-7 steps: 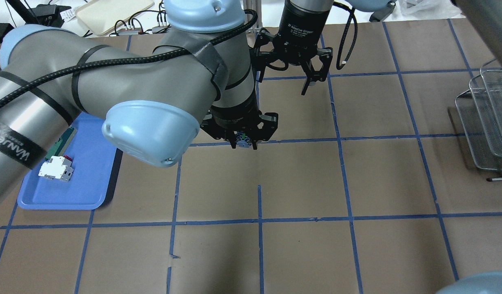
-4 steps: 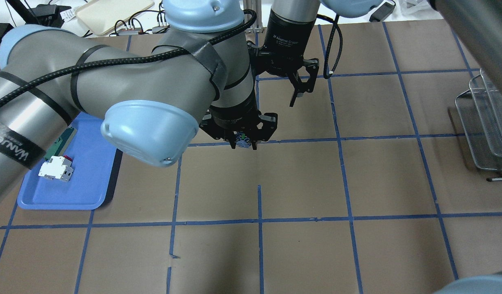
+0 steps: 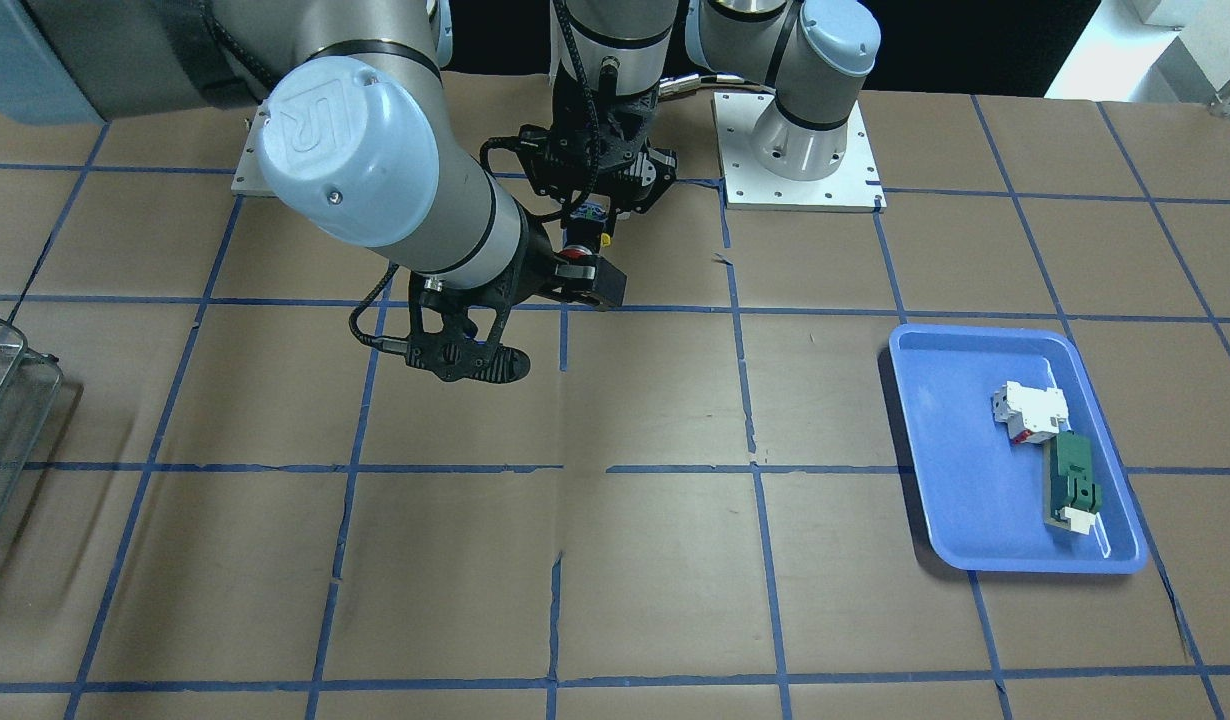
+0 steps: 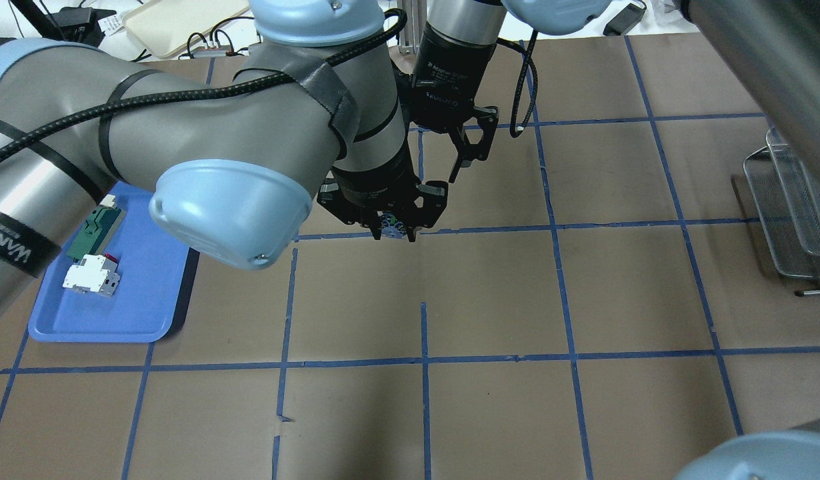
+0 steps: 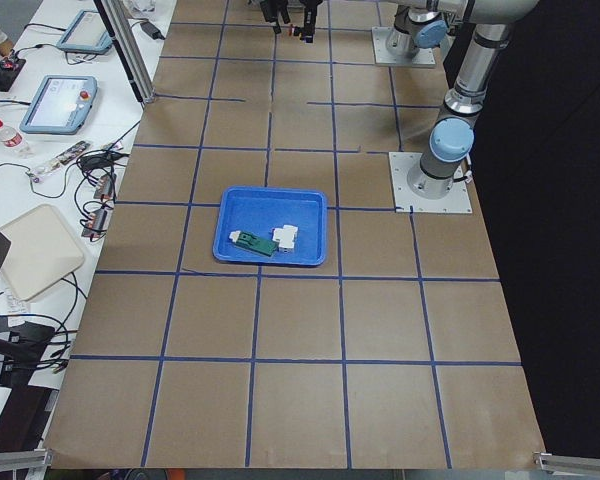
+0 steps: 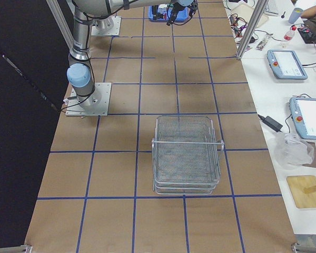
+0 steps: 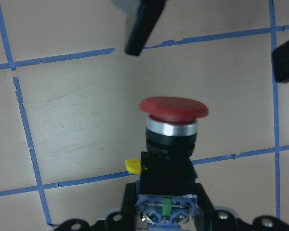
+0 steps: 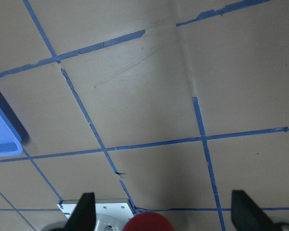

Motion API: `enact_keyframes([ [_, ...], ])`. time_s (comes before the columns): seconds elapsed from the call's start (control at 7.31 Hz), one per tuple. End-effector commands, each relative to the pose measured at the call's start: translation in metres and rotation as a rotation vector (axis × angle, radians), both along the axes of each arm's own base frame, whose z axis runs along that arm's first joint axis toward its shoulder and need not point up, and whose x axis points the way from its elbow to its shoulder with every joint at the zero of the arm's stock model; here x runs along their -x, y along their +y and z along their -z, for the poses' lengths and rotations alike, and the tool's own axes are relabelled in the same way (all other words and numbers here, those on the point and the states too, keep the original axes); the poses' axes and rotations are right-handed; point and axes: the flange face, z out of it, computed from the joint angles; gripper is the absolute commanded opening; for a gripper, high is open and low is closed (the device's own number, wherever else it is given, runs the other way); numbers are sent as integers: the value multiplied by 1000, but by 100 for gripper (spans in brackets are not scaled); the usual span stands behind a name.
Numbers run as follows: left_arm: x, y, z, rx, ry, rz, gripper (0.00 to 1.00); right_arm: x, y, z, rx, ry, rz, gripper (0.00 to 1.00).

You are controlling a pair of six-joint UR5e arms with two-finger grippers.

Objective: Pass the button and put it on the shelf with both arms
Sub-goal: 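Move the open right gripper over the button held by the left gripper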

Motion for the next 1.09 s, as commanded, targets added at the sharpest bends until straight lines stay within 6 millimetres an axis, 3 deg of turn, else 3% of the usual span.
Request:
enact_keyframes([
  [0.0, -4, -3, -1, 1, 4, -1, 2, -1, 1, 2, -28, -14, 8, 100],
  [0.96, -8, -7, -1, -6, 23, -2, 2, -7, 3, 2, -63, -75, 40, 100],
])
